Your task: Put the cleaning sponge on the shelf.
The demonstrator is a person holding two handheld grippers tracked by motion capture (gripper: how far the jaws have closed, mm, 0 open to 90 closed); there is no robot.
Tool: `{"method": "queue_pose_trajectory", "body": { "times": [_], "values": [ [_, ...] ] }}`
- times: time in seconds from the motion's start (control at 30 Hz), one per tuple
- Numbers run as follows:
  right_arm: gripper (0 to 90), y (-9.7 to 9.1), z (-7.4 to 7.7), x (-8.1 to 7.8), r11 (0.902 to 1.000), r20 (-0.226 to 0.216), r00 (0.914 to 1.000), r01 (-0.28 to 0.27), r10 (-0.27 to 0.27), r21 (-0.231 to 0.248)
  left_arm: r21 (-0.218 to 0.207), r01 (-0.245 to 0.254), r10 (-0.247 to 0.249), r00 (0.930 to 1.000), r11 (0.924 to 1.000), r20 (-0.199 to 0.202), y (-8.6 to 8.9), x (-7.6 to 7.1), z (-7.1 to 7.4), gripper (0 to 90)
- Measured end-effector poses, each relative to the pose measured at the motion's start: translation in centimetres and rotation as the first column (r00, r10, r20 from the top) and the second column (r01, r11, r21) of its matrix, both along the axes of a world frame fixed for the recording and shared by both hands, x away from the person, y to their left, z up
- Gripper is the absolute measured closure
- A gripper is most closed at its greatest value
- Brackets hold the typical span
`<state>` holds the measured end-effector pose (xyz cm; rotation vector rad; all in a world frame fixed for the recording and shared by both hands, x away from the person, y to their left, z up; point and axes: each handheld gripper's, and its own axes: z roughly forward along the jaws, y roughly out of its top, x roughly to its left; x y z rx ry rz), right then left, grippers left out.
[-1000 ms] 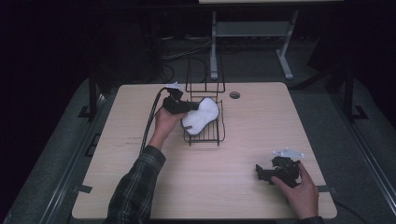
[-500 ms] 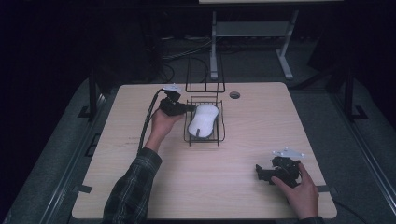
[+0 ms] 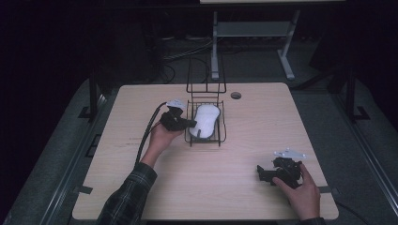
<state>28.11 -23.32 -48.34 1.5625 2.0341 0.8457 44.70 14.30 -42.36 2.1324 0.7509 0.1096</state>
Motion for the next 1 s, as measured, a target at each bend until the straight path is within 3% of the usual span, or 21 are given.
{"method": "queue_pose_trajectory", "body": {
  "times": [0.17,0.7,1.0],
  "values": [
    [0.0,0.0,0.0,0.0,1.0,0.0,1.0,0.0,0.0,0.0,-0.019,0.012,-0.012,0.9999,0.9998,-0.012,-0.4,-0.4,-0.6,89.6],
    [0.0,0.0,0.0,0.0,1.0,0.0,1.0,0.0,0.0,0.0,-0.044,0.028,-0.029,0.9994,0.9986,-0.019,-1.5,-0.5,-0.7,89.5],
    [0.0,0.0,0.0,0.0,1.0,0.0,1.0,0.0,0.0,0.0,-0.044,0.009,-0.009,1.0,0.999,0.001,0.1,-1.1,0.6,89.5]
  ]
}}
